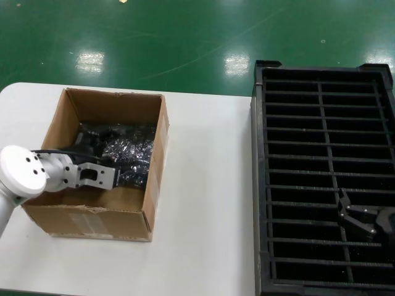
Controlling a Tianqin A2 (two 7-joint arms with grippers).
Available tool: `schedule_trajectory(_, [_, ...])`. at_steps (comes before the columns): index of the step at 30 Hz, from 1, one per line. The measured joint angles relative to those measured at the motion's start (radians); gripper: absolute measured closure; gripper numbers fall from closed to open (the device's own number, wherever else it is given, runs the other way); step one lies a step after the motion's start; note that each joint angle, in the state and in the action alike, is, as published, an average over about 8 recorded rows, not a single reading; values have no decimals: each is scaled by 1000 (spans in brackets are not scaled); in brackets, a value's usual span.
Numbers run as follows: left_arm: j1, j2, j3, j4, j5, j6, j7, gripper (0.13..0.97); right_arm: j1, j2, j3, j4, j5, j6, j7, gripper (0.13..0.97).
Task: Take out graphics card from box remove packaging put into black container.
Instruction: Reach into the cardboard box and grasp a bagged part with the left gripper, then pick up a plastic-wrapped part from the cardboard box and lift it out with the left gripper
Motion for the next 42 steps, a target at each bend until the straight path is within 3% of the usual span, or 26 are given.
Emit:
schedule_trajectory(3, [1,4,-4,13,-16,4,16,443,0,0,0,0,0,0,0,129])
schedule_trajectory(11, [4,7,-12,37,-46,10,53,661,0,0,0,0,0,0,0,129])
schedule_trajectory(20, [0,6,-22,53,-72,5,94,826,0,0,0,0,0,0,0,129])
schedule_trajectory(26, [7,-3,-28,40,-81,5,98,888,0,0,0,0,0,0,0,129])
schedule_trajectory(34, [27,-31,-37,-34,-79,0,61,941,0,0,0,0,0,0,0,129])
schedule_trajectory(42, [72,-83,-52,-187,-51,-24,3,957,0,0,0,0,0,0,0,129])
